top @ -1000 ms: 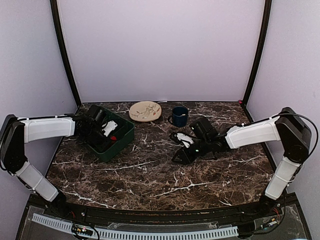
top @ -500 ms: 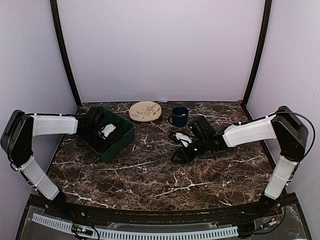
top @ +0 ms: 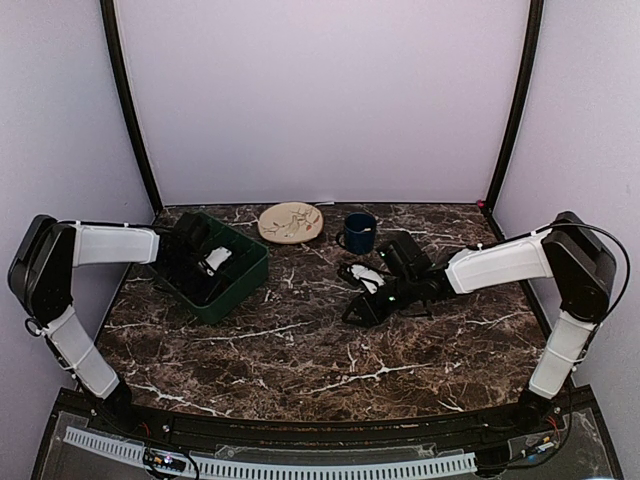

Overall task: Roll the socks
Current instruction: Place the sock in the storage box.

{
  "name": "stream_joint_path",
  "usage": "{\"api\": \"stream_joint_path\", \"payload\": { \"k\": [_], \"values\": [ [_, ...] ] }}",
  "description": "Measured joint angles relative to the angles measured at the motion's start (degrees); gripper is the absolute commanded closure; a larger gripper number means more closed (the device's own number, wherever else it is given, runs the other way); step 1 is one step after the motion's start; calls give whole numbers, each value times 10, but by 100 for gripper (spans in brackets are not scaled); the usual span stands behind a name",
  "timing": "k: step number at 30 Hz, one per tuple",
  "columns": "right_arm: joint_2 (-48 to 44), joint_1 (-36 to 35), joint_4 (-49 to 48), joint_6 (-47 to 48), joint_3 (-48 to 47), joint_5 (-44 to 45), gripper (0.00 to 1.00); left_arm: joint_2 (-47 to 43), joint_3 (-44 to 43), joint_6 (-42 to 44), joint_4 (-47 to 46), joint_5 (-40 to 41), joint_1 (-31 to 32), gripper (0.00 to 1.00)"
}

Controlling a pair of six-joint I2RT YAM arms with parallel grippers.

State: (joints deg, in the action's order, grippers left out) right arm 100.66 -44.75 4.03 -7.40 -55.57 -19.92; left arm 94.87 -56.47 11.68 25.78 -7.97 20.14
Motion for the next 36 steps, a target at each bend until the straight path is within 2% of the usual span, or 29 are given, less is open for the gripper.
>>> {"api": "stream_joint_path", "payload": {
  "k": [8, 24, 36],
  "values": [
    [0, 1, 0, 0, 0, 0, 55, -10, -16, -7, 9, -6, -4, 60],
    [0, 1, 0, 0, 0, -9, 55, -37, -45, -18, 78, 28, -3, 58],
    [-3, 2, 0, -5, 0, 14, 51, -116, -131, -25, 84, 50, -2, 58]
  ]
}}
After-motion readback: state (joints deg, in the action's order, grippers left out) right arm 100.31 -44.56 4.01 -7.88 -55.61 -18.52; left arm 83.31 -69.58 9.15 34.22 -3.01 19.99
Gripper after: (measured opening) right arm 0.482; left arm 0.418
